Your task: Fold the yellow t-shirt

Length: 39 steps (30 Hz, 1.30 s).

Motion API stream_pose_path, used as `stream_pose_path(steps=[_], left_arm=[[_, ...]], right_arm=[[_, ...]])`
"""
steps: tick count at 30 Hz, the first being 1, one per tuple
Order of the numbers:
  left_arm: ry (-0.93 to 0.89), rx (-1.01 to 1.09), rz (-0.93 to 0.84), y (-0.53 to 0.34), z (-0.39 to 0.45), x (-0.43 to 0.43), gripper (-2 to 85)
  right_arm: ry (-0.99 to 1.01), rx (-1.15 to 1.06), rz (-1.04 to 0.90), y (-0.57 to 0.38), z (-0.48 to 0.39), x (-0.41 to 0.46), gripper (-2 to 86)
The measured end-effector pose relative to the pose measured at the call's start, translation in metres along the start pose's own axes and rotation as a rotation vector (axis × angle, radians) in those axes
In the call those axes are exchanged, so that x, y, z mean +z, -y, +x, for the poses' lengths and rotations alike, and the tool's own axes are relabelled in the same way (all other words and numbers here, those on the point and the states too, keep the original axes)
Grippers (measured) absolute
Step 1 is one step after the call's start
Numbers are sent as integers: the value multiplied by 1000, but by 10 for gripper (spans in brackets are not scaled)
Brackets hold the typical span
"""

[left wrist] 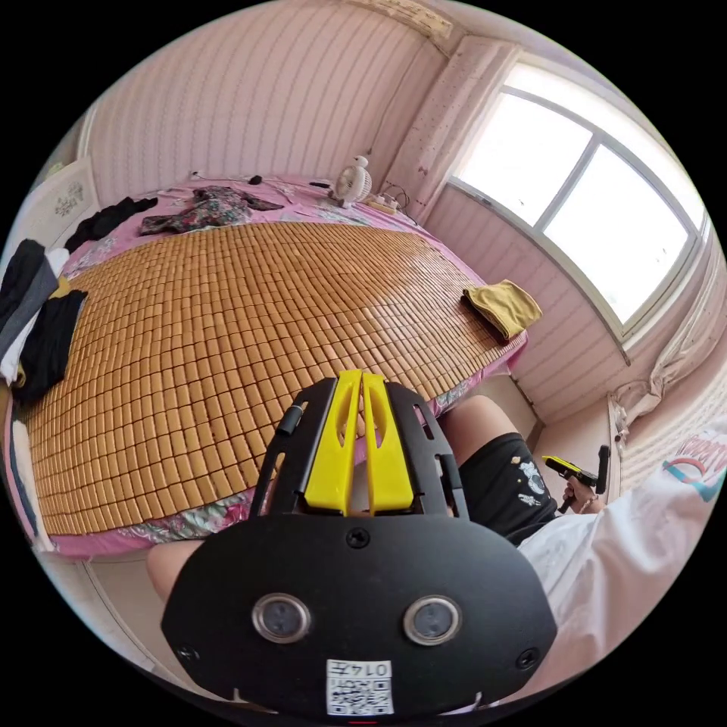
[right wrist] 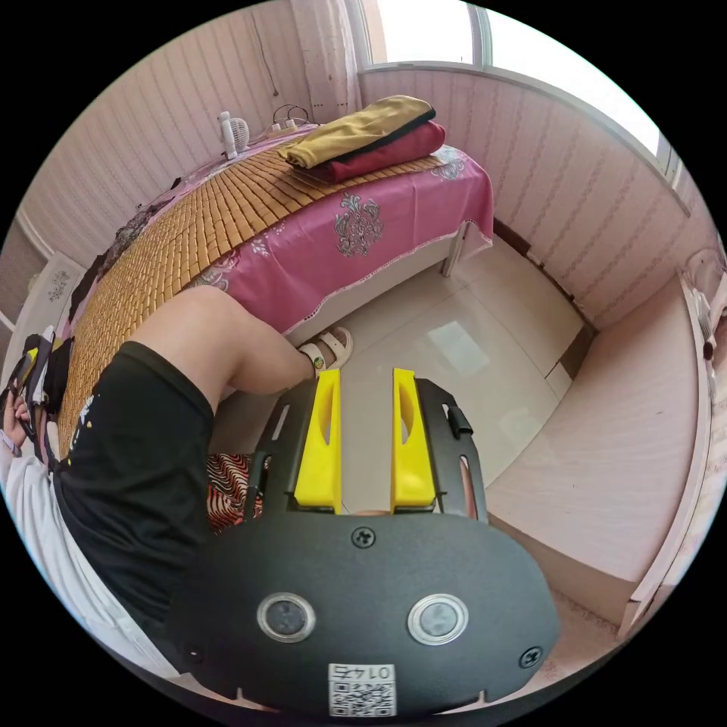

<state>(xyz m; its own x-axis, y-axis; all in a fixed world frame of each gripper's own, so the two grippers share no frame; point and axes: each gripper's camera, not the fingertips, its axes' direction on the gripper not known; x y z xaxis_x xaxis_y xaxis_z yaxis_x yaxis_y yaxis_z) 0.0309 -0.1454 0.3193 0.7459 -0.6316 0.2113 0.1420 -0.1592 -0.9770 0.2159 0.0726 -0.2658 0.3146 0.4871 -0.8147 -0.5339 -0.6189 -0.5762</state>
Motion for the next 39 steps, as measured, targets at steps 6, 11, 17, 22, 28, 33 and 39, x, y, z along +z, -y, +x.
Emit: stream_pose_path(steps=[6,11,17,22,28,33,39], left_arm=[[217,-195,396,-73,-45,-148,55],[380,-305,477,-154,-78,-235,57],[647,-616,597,-273,-115,-343,64],[737,-775,615,-323,-160,-408,72],[719,-777,631,-319,-212,-434,78],[739,-771,619,-299,-263,-440,80],[751,-815,626,-273,-347,-452,82]], right_arm=[[244,-213,300,100,-100,-14,65],[364,-484,200,96,-263,43,59],[285,-964,301,-43,-421,86,60],[437,-1090,185,-109,-483,132,72],[626,-1236,164,-136,-562,154,81],[729,-1372,92,-158,-651,170,82],[776,-1602,4,-222,-780,194,85]])
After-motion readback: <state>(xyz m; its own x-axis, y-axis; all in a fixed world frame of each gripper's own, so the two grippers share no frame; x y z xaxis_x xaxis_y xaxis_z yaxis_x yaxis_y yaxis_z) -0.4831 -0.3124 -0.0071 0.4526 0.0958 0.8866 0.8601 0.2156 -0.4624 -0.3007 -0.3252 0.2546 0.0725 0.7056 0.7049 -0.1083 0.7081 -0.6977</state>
